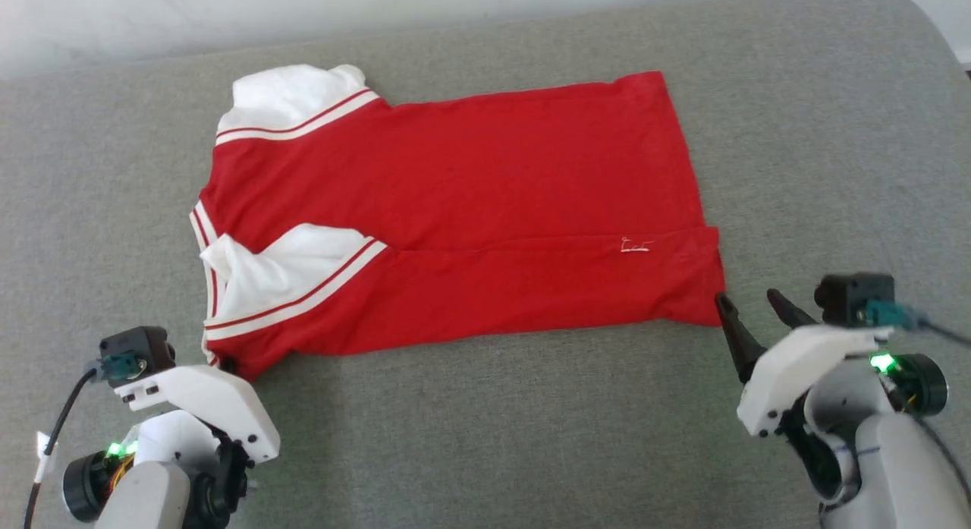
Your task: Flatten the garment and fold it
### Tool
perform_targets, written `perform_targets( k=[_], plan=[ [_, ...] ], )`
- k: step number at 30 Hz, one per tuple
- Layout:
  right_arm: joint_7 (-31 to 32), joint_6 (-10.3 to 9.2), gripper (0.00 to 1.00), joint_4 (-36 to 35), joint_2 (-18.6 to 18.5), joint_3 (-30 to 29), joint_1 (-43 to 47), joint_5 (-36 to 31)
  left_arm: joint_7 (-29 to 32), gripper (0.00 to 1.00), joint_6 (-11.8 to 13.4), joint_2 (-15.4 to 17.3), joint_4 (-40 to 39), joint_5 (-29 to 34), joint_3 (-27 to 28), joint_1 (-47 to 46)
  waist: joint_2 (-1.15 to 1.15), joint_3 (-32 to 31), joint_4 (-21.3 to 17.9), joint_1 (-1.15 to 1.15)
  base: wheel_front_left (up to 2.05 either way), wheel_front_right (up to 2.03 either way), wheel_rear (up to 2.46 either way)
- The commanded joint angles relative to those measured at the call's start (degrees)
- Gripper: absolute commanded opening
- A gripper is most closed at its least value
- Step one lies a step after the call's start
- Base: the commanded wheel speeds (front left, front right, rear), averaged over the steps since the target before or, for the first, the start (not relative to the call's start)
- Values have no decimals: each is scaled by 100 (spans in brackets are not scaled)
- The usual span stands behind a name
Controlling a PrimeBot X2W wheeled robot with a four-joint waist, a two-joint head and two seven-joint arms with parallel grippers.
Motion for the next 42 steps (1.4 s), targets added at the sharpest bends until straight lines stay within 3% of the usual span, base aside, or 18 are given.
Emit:
perform_targets(
  k=[1, 10, 11, 12, 13, 15, 18, 23, 28, 36, 42],
  plan=[
    [238, -9, 100, 55, 12, -54, -173, -14, -5, 0, -62, -42, 42, -5, -58, -13, 0, 59, 70, 0, 0, 0, 0],
    [2430, -9, 100, 320, 12, -110, -719, -283, -223, 0, -227, -140, 118, -10, -188, -270, 0, 304, 302, 0, 0, 0, 0],
    [2638, -9, 92, 315, 12, -97, -740, -298, -247, 0, -247, -147, 135, -13, -198, -293, 0, 324, 321, 0, 0, 0, 0],
    [2833, -9, 49, 298, 12, -93, -753, -302, -274, 0, -267, -151, 151, -13, -208, -317, 0, 345, 341, 0, 0, 0, 0],
    [3003, -9, 36, 270, 12, -86, -764, -296, -305, 0, -283, -152, 169, -12, -213, -338, 0, 359, 353, 0, 0, 0, 0],
    [3251, -9, 1, 177, 12, -94, -774, -282, -401, 0, -321, -141, 193, 18, -230, -376, 0, 376, 376, 0, 0, 0, 0],
    [3292, -9, 0, -49, 12, -134, -785, -335, -676, 0, -386, -117, 206, 92, -233, -432, 0, 352, 403, 0, 0, 0, 0],
    [2616, -9, 0, -443, 13, -245, -676, -688, -1420, 0, -455, -42, 247, 323, -198, -424, 0, 124, 412, 0, 0, 0, 0],
    [2310, -9, 0, -916, 13, -383, -213, -660, -1641, 0, -399, 53, 72, 460, -229, -31, 0, -206, 402, 0, 0, 0, 0],
    [2823, -9, 0, -1896, 13, -597, 944, -500, -1009, 0, -127, 244, -669, 422, -274, 909, 0, -440, 366, 0, 0, 0, 0],
    [2898, -9, 0, -1864, 13, -667, 1453, -324, -444, 0, -4, 337, -987, 311, -373, 1488, 0, -402, 304, 0, 0, 0, 0]
  ],
)
